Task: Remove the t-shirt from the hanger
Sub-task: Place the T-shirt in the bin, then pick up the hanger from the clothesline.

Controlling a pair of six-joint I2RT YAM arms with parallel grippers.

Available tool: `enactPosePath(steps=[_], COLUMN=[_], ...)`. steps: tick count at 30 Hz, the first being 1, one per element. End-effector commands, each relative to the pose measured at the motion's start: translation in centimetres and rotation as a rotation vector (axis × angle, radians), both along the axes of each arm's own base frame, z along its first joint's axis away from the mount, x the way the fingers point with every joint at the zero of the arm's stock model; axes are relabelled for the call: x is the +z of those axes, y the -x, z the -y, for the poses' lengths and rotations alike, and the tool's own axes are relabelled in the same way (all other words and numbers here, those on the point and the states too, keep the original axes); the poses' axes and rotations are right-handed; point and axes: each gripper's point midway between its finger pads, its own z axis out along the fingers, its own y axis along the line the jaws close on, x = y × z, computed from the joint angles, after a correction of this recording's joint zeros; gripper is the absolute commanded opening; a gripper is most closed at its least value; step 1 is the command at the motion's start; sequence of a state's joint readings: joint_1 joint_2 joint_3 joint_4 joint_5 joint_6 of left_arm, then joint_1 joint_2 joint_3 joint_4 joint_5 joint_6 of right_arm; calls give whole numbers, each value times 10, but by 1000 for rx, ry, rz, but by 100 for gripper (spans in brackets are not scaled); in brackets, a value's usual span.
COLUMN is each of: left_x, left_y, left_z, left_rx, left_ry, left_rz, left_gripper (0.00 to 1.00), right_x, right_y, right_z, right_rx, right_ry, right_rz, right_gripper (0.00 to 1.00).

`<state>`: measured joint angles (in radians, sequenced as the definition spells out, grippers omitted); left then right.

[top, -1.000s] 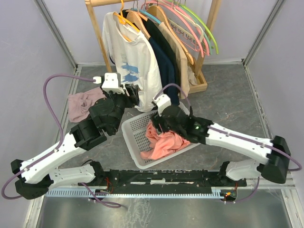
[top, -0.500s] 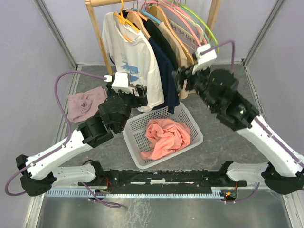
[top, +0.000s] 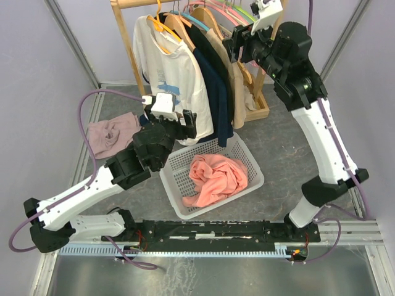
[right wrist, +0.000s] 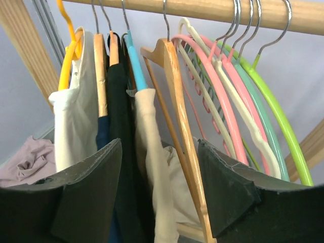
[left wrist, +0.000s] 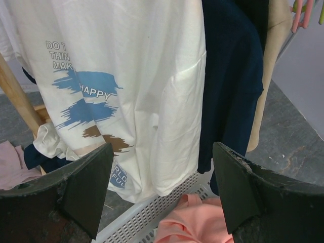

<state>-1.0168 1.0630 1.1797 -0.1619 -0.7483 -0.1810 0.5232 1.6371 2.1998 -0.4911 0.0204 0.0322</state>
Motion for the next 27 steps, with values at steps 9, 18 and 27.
enactPosePath(steps=[9, 18, 27], left_x=[25, 28, 30], left_y=[-2, -4, -3], left_z=[10, 11, 8], left_rx=[-25, -26, -19], left_ry=[94, 81, 79], left_rz=[52, 61, 66], left_gripper=[86, 86, 86], right_x=[3, -4, -8], right_y=[-35, -43, -57], right_z=[-15, -27, -37], right_rx=[152, 191, 210], right_ry=[-69, -81, -96], right_rz=[0, -13, -18], right_gripper=[68, 65, 59])
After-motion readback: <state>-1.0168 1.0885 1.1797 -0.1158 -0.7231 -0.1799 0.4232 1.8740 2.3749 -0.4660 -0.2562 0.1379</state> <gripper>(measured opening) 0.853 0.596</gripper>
